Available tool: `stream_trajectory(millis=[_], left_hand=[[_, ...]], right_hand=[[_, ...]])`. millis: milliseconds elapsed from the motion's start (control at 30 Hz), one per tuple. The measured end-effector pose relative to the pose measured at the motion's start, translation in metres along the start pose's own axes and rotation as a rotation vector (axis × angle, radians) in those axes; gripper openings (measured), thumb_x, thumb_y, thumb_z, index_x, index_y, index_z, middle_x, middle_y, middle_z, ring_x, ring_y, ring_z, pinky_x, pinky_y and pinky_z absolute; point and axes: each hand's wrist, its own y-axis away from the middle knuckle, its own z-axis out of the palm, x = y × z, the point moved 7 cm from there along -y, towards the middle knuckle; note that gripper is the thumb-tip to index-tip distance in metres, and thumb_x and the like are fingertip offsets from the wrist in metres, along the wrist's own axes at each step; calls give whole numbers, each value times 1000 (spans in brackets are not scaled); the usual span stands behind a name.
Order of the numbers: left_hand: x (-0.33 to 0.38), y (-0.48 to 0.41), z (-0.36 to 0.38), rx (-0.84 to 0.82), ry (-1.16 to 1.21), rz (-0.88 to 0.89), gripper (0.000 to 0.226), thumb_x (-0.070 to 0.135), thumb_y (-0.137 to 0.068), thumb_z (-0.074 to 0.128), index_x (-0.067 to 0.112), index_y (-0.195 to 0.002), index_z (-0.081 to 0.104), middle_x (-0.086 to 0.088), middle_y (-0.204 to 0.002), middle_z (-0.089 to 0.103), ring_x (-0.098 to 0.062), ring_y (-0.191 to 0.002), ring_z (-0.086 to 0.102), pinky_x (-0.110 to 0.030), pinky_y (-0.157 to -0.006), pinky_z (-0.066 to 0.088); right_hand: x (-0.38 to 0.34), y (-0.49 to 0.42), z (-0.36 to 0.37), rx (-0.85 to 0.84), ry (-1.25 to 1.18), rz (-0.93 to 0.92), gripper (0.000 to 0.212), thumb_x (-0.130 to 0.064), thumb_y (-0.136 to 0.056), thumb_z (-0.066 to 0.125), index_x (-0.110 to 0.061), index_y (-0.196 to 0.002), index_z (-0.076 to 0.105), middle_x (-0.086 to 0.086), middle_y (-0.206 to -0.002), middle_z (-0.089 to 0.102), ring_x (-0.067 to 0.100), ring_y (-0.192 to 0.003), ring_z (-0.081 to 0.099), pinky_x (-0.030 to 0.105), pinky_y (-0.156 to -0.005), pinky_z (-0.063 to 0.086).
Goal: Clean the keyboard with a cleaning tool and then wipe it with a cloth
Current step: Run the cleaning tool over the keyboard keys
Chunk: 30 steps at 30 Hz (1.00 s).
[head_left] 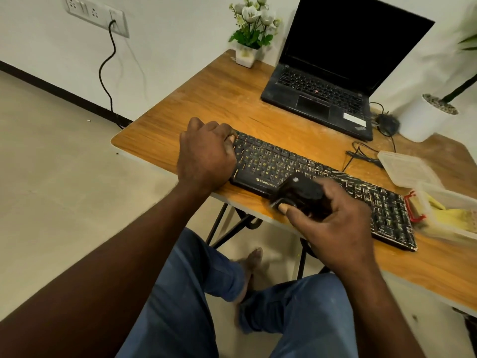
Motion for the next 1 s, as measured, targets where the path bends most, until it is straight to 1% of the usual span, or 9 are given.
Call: stream_trajectory(millis=[100,200,333,467,567,700,800,933,1000], left_hand=[[0,1,-1,-1,-3,-1,33,29,-97,47,21,-121,68,1,-110,69,-23,-109,47,-42,-88,40],[0,1,-3,0,1,0,32,29,-98,48,19,-121,68,-1,-111,69,-24,-110,48,-43,-88,40],[1,2,-2,-2,5,-3,32,29,-98,48,19,-122,68,-1,-112,70,-24,-111,48,-43,-88,40],[2,1,-4,5,-3,1,31,29,-98,49,20,-122,67,0,-111,69,-23,-111,48,-41,-87,38],[1,1,-3,11,0,-6,30,29,-99,50,20,-122,67,1,-111,70,-23,-111,48,-41,-87,38],[2,2,-4,15,-5,-7,30,29,-99,50,21,-121,67,2,-112,69,-23,-112,47,-37,-85,31],[1,1,-3,18,1,-12,30,29,-99,50,22,-122,68,3,-112,70,-21,-112,47,-37,-85,32],[0,0,-3,6,7,-3,30,29,-98,49,23,-122,67,4,-111,69,-20,-111,46,-35,-84,30],[-1,0,-2,-2,13,-1,31,29,-98,49,23,-123,68,4,-112,69,-21,-112,47,-37,-85,33]], right_hand=[[5,0,-4,64,2,39,42,-26,-78,88,-33,-110,62,-26,-92,65,-14,-87,65,5,-65,51],[-5,1,11,-62,3,-21,38,-24,-78,87,-28,-111,68,-23,-92,68,-4,-84,68,13,-66,55],[-3,-9,5,86,-5,14,40,-31,-79,86,-27,-114,66,-29,-96,63,-13,-90,65,7,-68,52],[-18,-14,20,-55,7,-38,40,-22,-78,89,-34,-108,66,-26,-90,66,-7,-84,66,9,-65,50],[-21,-21,19,29,-29,-2,39,-28,-79,87,-32,-108,63,-27,-88,64,-11,-83,65,6,-62,49],[-30,-25,42,-96,-31,4,34,-28,-77,89,-28,-105,69,-23,-89,69,-6,-85,67,11,-65,52],[-38,-27,48,-10,-34,-12,35,-23,-79,88,-30,-106,66,-22,-88,68,-6,-82,67,9,-64,52],[-34,-28,46,-90,-45,27,36,-25,-79,88,-33,-107,67,-23,-90,69,-5,-83,68,12,-66,54],[-22,-26,26,-42,-1,74,40,-30,-79,87,-30,-113,66,-22,-94,67,-8,-82,66,9,-64,52]])
